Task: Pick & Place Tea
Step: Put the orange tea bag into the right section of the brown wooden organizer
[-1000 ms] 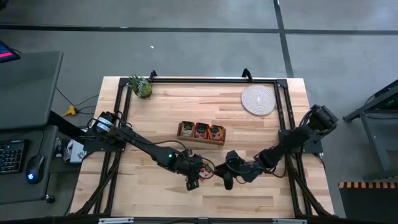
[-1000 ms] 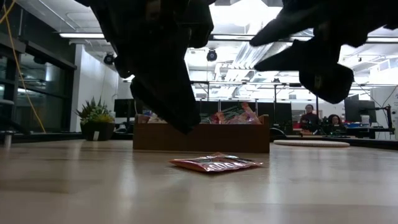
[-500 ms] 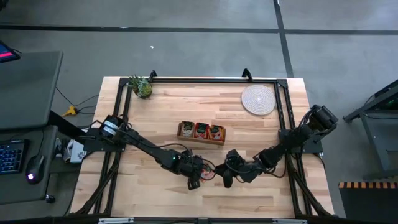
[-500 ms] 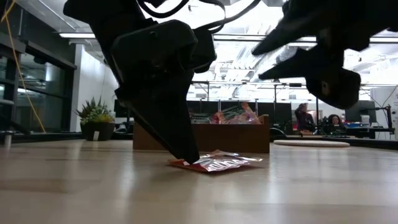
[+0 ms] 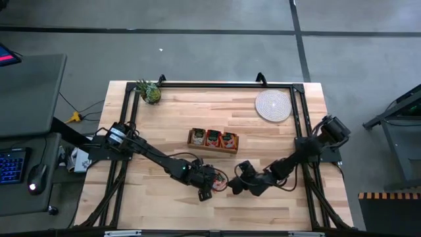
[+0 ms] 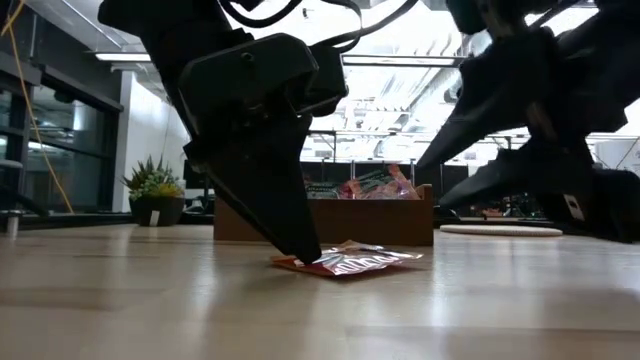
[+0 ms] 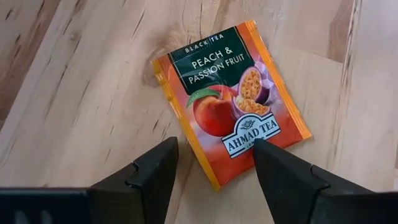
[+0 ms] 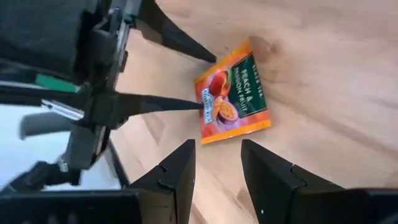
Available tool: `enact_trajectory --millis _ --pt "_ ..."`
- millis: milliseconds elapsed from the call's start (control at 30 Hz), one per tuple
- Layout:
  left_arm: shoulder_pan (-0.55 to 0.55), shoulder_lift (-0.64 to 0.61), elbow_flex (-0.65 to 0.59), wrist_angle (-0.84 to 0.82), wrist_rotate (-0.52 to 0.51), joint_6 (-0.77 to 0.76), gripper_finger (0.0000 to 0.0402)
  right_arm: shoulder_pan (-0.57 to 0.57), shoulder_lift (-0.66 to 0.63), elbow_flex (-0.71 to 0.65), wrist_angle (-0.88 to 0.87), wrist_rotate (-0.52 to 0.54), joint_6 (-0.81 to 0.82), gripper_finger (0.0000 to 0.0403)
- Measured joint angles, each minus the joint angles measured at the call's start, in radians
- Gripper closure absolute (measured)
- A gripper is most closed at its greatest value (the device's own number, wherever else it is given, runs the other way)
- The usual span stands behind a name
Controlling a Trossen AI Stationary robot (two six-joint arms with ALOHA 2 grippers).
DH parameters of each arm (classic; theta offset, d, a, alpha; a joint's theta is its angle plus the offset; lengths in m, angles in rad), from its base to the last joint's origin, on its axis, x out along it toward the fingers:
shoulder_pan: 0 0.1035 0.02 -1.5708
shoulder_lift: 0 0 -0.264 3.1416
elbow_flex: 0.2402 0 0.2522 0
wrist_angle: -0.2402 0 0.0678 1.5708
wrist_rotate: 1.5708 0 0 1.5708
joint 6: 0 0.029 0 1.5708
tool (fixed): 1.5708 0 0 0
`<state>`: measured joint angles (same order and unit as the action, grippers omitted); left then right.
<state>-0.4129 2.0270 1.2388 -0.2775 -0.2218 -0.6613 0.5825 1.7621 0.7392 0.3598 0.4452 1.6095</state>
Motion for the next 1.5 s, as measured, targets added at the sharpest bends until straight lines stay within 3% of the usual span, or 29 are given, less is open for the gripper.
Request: enact_trajectory --millis 333,700,1167,1500 --pt "0.0 0.0 -0.001 0.0 -0.001 -0.002 0.0193 -0.028 0.097 0.086 -0.07 -0.124 0.149 0.0276" --pt "0.0 0.0 -0.001 0.0 0.006 -0.024 0.0193 -0.089 0.135 0.184 -0.259 -0.123 0.192 0.0276" --pt "0.001 0.0 -0.002 0.013 0.025 -0.025 0.0193 -0.12 0.133 0.185 -0.321 -0.127 0.21 0.0276" --pt "0.001 -0.001 -0.003 0.019 0.03 -0.025 0.0193 -0.158 0.135 0.181 -0.261 -0.145 0.155 0.0276"
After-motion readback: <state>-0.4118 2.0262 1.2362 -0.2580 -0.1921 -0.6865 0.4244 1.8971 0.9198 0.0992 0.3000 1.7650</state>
